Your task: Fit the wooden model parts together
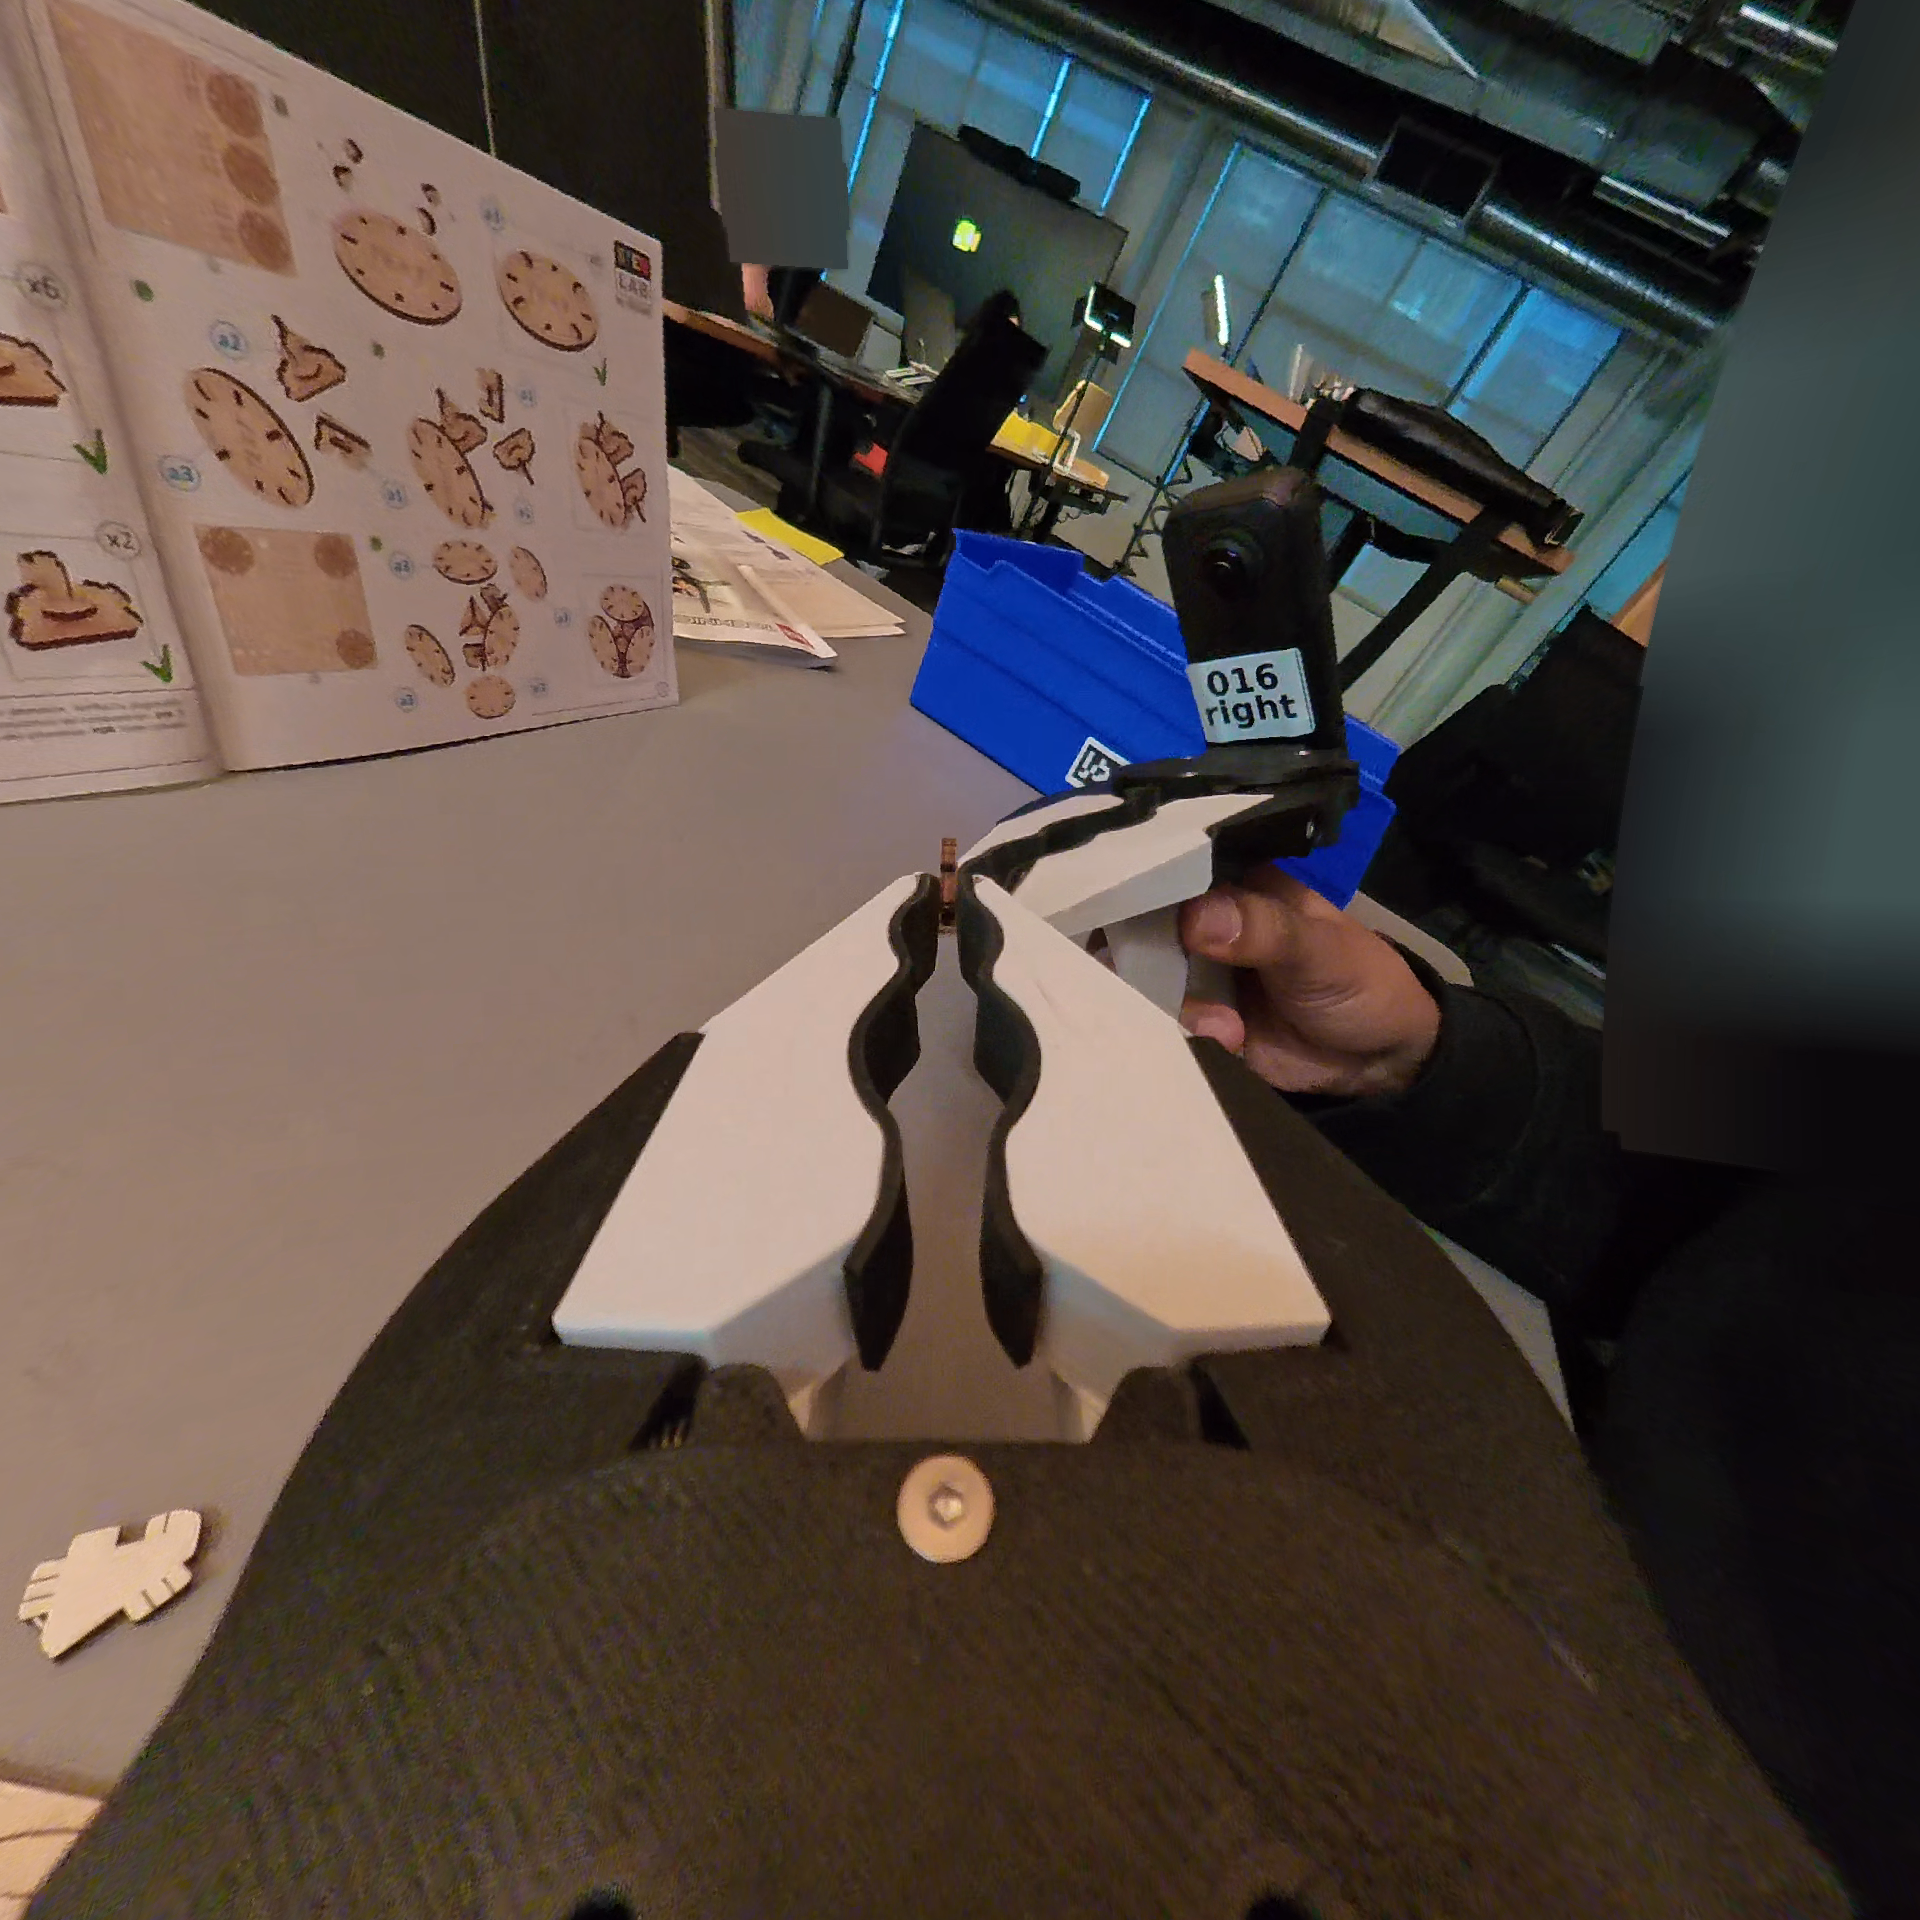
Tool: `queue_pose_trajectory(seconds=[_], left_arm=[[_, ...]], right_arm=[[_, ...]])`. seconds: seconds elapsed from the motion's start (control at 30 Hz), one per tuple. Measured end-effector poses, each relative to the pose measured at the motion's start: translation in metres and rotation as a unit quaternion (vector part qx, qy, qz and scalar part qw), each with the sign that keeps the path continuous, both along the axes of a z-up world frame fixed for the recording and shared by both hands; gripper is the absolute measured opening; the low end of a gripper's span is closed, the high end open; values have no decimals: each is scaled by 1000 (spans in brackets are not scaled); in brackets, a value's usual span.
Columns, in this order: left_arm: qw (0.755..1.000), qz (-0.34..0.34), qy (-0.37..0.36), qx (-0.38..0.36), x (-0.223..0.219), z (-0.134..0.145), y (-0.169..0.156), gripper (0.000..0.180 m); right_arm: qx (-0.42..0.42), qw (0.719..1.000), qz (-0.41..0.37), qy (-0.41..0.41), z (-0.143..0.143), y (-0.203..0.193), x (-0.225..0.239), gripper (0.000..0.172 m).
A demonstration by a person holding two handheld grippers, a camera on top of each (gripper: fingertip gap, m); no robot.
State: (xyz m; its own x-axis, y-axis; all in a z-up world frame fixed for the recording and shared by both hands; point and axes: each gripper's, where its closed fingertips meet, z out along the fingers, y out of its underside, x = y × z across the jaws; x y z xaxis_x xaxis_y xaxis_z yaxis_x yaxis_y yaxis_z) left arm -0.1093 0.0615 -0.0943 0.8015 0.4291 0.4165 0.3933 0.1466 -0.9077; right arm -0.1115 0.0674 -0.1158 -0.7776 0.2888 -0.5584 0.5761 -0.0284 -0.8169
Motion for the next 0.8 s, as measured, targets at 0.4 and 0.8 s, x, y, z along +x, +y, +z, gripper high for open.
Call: queue_pose_trajectory(seconds=[0.4, 0.8], left_arm=[[998, 6, 50, -49, 4, -5, 9, 1], [993, 21, 75, -85, 5, -9, 12, 1]], right_arm=[[3, 1000, -11, 8, 4, 5, 0, 14], [16, 1000, -15, 9, 1, 5, -1, 14]])
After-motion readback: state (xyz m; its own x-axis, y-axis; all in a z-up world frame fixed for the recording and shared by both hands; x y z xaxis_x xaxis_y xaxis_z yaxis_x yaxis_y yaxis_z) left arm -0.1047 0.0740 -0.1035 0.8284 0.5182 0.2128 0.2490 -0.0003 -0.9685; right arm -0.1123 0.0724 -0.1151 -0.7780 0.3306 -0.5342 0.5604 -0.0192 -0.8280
